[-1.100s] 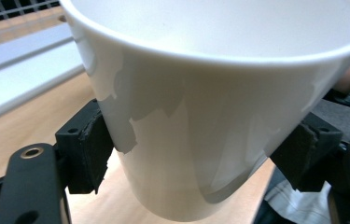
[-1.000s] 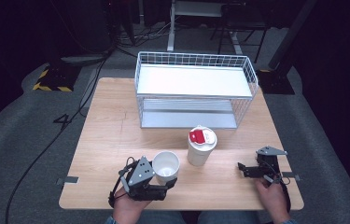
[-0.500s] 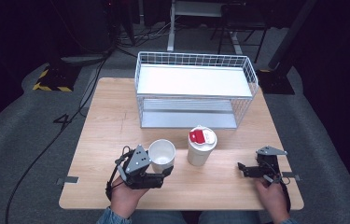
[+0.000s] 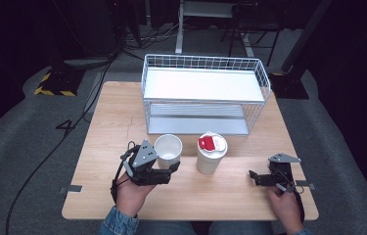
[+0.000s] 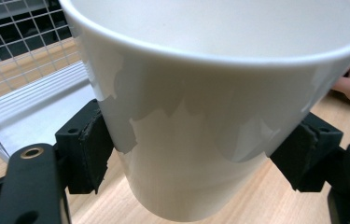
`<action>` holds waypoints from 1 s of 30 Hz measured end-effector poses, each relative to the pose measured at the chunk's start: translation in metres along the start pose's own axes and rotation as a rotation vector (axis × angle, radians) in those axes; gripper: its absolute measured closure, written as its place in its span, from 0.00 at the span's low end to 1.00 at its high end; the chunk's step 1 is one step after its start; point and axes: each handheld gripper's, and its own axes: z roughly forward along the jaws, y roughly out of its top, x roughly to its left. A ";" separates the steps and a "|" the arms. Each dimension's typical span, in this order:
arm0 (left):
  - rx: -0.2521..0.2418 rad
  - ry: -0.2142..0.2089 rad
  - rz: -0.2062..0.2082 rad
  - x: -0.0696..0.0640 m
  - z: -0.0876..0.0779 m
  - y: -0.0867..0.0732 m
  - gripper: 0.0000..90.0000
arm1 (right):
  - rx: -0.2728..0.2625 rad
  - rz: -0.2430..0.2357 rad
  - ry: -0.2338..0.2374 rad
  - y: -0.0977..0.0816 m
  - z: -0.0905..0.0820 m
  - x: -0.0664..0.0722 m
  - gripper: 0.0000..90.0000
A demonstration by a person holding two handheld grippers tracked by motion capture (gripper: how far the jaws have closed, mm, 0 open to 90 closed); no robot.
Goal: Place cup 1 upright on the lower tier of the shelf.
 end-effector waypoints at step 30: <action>-0.020 0.104 -0.038 0.069 0.069 0.002 0.25 | -0.001 0.004 -0.004 0.000 0.000 0.000 0.01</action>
